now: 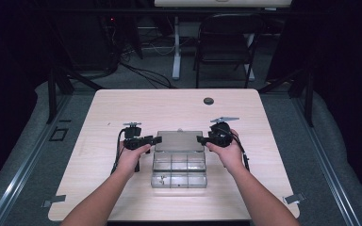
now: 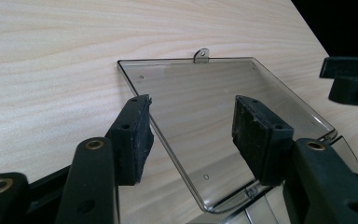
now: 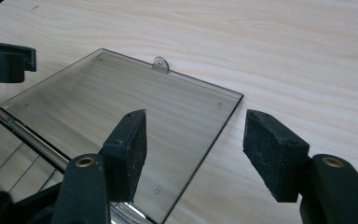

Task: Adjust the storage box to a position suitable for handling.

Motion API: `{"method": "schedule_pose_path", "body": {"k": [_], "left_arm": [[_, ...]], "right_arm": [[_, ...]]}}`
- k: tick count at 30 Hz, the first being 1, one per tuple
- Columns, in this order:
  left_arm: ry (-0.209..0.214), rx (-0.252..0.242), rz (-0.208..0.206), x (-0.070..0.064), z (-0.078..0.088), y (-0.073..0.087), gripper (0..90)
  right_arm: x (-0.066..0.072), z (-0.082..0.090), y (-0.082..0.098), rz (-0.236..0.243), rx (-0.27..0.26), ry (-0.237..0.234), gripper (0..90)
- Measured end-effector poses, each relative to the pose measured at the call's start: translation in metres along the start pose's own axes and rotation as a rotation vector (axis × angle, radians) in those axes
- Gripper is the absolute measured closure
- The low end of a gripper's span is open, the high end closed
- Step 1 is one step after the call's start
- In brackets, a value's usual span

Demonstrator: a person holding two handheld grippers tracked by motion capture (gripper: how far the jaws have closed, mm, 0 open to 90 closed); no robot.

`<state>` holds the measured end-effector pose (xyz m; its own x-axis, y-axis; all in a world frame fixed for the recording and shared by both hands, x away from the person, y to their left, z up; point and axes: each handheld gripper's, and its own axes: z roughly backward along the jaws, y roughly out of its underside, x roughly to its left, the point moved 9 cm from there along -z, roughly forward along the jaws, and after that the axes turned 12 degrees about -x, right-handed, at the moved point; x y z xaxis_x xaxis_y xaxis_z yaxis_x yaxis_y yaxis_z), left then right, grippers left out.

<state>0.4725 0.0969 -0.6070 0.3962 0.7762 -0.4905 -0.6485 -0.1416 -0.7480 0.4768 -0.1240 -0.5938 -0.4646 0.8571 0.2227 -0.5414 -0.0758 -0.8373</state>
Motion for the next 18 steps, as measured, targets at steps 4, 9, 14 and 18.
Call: {"method": "schedule_pose_path", "body": {"k": [4, 9, 14, 18], "left_arm": [[-0.006, 0.012, 0.019, 0.001, -0.005, 0.000, 47.0], [-0.029, 0.034, 0.008, 0.004, -0.011, 0.000, 47.1], [-0.044, 0.050, 0.012, 0.007, -0.015, 0.004, 47.2], [-0.039, 0.062, 0.034, 0.008, -0.018, 0.006, 47.3]], "right_arm": [[0.002, -0.008, 0.002, -0.015, 0.024, -0.009, 39.3], [0.001, -0.016, 0.005, -0.047, 0.031, -0.006, 39.1], [-0.005, -0.022, 0.007, -0.092, 0.044, 0.006, 39.1], [-0.009, -0.026, 0.011, -0.145, 0.059, 0.012, 39.1]]}}
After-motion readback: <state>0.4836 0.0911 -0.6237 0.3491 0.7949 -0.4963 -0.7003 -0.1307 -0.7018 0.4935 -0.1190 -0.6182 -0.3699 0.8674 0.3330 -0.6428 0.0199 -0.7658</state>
